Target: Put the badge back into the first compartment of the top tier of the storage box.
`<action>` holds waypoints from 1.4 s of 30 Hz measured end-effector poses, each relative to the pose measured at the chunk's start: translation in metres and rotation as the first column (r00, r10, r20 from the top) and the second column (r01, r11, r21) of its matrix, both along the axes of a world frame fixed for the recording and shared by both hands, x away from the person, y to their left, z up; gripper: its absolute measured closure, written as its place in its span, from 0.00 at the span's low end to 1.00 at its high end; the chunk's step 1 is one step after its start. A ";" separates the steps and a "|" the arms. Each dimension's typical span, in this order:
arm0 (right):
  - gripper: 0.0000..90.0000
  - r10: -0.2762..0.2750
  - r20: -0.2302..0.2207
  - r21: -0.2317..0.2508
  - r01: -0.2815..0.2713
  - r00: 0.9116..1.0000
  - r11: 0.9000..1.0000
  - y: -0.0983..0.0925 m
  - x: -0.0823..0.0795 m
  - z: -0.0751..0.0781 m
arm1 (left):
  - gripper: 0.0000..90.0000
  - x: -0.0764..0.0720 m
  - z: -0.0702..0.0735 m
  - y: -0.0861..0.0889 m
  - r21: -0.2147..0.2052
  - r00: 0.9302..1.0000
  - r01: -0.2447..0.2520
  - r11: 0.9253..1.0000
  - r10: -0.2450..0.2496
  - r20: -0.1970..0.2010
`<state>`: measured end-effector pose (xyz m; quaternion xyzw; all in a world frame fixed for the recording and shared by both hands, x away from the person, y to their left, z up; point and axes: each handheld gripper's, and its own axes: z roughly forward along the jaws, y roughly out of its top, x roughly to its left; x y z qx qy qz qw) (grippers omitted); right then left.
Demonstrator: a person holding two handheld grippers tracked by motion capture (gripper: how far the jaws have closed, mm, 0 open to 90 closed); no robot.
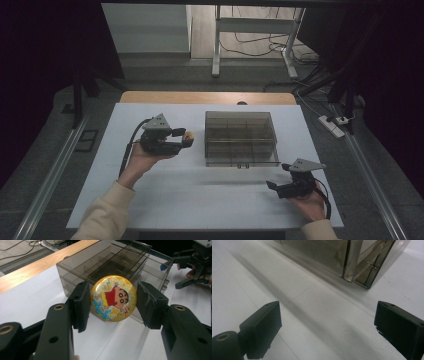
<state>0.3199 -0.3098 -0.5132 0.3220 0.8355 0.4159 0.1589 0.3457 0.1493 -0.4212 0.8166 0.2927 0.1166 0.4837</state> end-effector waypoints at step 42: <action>0.07 -0.003 -0.002 -0.007 0.003 1.000 1.000 -0.001 0.000 0.000 | 0.52 0.015 -0.002 -0.055 -0.008 0.996 0.089 0.996 -0.089 -0.003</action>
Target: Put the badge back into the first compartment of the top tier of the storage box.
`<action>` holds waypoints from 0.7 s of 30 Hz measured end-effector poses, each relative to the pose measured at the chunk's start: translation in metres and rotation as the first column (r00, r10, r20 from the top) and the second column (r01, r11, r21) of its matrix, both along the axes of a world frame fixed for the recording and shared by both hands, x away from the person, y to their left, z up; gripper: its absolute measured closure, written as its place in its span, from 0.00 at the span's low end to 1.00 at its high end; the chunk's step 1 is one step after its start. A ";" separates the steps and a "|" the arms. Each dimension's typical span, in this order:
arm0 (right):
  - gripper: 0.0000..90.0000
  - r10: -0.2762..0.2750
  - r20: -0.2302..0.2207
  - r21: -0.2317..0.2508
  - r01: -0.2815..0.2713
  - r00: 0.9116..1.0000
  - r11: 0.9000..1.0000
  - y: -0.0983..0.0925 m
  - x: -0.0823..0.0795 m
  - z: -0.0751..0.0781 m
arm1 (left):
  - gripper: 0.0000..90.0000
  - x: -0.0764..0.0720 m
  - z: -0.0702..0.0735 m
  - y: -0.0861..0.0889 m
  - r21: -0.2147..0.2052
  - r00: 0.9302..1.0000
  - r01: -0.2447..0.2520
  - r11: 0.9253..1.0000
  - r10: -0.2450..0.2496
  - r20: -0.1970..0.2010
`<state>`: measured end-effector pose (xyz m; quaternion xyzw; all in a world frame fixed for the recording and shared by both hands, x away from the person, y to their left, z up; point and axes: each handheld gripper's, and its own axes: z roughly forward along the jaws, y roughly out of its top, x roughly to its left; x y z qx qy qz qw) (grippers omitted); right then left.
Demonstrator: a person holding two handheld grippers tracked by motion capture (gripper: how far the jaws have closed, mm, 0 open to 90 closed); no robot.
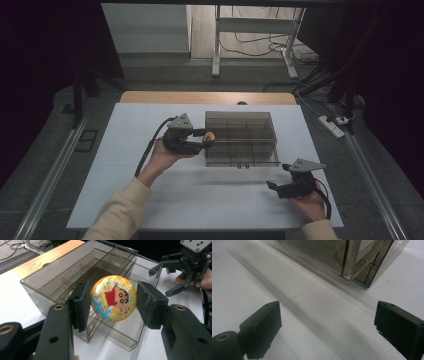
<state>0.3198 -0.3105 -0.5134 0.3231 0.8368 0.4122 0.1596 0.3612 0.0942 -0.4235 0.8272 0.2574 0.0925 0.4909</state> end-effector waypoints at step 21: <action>0.07 -0.001 -0.008 -0.003 0.001 1.000 1.000 0.000 0.001 -0.001 | 0.51 0.008 -0.014 -0.034 0.020 0.998 0.058 0.998 -0.058 -0.028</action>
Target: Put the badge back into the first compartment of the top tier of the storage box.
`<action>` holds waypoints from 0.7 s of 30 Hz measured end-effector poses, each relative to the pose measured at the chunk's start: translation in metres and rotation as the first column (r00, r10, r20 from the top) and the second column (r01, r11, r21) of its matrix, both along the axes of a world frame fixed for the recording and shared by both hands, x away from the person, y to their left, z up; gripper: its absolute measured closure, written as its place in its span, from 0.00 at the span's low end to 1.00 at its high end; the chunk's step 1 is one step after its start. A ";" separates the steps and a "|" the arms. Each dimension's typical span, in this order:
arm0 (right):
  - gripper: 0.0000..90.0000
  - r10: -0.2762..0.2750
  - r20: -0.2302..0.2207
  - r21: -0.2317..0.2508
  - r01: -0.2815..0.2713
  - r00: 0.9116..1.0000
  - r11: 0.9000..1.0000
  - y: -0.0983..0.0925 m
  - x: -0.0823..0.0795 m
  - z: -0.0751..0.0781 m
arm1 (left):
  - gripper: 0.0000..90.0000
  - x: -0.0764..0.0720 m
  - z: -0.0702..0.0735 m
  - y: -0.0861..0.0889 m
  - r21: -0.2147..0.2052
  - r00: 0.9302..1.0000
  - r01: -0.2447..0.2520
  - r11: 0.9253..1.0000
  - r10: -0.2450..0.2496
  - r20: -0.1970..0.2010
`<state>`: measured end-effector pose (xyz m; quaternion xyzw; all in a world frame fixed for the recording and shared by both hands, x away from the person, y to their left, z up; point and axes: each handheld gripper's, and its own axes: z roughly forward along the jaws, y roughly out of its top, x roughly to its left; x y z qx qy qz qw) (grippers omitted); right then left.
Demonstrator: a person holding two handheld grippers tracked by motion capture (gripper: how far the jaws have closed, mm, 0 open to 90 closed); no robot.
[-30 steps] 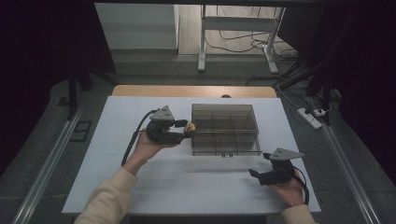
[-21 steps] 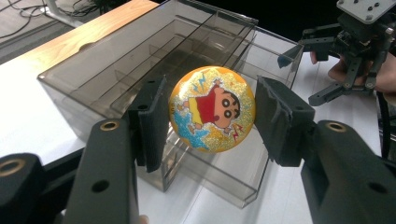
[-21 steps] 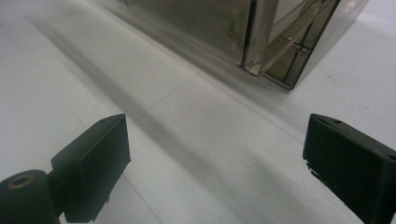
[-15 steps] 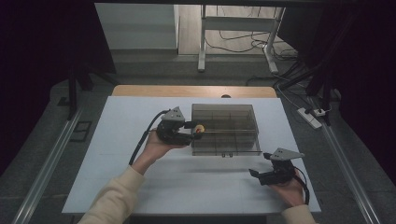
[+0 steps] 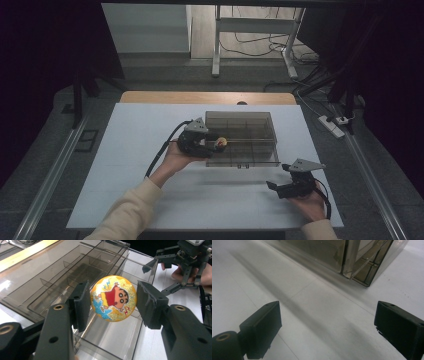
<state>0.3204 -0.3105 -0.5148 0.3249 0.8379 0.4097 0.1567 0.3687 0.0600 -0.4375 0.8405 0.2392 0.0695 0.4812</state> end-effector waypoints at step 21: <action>0.07 -0.002 -0.004 -0.004 0.002 1.000 1.000 0.000 0.000 0.000 | 0.45 0.006 -0.010 -0.007 0.029 1.000 0.003 1.000 -0.002 -0.024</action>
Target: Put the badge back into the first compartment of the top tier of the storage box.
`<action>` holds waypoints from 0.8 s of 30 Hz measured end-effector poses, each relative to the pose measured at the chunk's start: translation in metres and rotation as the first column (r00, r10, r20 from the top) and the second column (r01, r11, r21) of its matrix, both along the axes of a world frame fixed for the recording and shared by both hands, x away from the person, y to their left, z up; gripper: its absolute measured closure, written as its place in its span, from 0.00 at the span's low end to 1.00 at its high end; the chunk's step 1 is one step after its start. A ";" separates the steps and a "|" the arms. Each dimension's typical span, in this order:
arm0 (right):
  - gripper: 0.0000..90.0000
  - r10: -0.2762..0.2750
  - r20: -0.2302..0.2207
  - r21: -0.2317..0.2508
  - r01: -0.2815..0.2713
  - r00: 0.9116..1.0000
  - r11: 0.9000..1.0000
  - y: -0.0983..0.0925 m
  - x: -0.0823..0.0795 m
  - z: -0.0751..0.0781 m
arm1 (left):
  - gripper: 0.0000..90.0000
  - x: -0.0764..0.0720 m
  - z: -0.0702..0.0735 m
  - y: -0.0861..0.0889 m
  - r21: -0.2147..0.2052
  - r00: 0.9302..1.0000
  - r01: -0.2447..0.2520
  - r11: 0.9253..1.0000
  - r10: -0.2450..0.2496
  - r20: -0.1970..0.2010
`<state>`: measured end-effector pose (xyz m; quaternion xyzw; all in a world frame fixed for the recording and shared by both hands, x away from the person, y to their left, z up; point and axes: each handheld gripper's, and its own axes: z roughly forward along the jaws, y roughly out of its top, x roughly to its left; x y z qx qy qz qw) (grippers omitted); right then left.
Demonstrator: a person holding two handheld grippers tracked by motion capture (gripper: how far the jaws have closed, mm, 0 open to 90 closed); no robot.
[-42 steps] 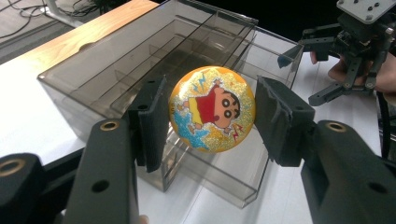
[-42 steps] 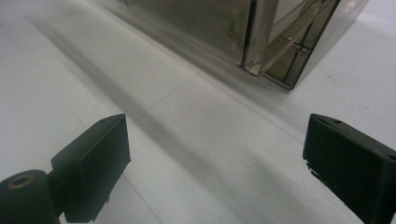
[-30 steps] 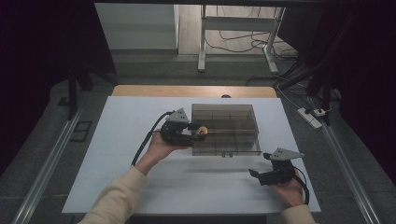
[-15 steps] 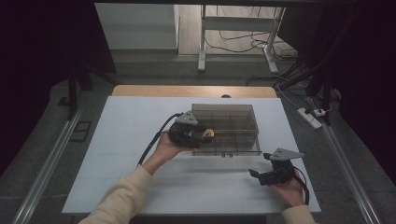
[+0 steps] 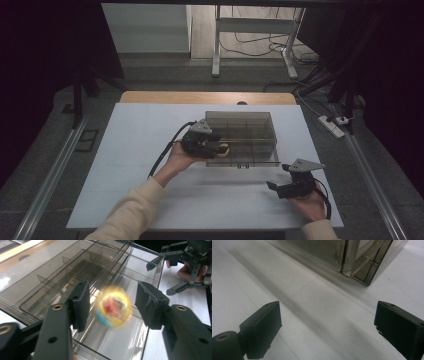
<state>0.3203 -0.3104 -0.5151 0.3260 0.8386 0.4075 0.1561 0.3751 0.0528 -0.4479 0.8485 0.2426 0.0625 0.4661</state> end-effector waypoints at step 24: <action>0.07 -0.001 0.004 -0.003 0.001 1.000 1.000 -0.001 -0.001 0.001 | 0.34 -0.015 0.007 0.021 0.000 0.999 -0.042 0.999 0.042 0.024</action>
